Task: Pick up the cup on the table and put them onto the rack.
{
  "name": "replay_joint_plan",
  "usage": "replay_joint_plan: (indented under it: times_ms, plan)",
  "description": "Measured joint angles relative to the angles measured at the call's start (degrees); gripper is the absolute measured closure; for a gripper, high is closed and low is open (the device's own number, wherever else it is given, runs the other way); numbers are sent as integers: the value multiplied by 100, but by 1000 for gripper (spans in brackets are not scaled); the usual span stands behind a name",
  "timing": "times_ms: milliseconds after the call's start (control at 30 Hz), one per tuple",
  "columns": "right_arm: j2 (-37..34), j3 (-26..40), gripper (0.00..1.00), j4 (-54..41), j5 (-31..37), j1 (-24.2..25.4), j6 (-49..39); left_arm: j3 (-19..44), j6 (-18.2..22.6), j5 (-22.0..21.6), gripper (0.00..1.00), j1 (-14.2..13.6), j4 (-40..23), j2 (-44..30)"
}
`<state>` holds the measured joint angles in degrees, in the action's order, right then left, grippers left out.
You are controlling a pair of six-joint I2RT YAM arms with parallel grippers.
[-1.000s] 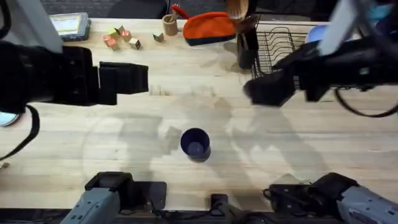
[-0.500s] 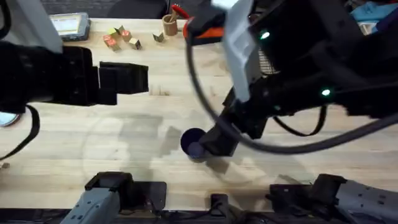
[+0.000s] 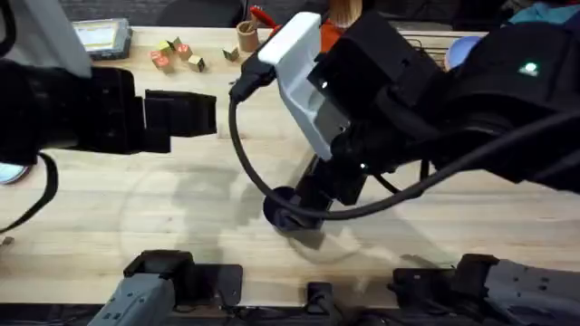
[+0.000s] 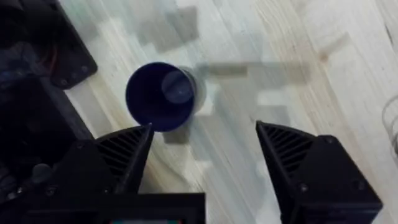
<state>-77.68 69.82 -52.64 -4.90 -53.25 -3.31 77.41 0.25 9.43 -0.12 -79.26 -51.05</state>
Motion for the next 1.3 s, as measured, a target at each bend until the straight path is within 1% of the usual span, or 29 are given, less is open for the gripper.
replay_joint_plan:
  times_ms: [100, 133, 467, 700, 900, 1033, 1067, 1100, 1167, 1300]
  plan:
    - [-70, 0, 3, 2, 57, 0, -11, 0, 0, 0, 7, 0, 2, 0]
    - [-292, 2, 3, 14, 63, 0, -13, 0, 0, 0, 7, -1, 0, 0]
    - [-876, 2, 4, 20, 63, 0, -12, 0, 0, -2, 7, -1, 0, 0]
    - [-885, 2, 3, 26, 63, 0, -13, 0, 1, -386, 7, 0, 0, 0]
    - [-885, 2, 3, 28, 63, 0, -13, 0, 2, -881, 10, 0, 0, 0]
    - [-885, 2, 3, 31, 63, 0, -13, 0, 26, -1000, 10, 0, 2, 0]
    - [-885, 2, 4, 37, 63, 0, -13, 0, 44, -1143, 10, 0, 22, 0]
    - [-885, 2, 3, 37, 62, 0, -13, 0, 46, -1183, 10, 12, 43, 0]
    - [-885, 2, 4, 37, 63, 0, -13, 0, 56, -1222, 9, 97, 83, 0]
    - [-885, 2, 4, 51, 63, 0, -13, 0, 139, -1228, 9, 504, 208, 0]
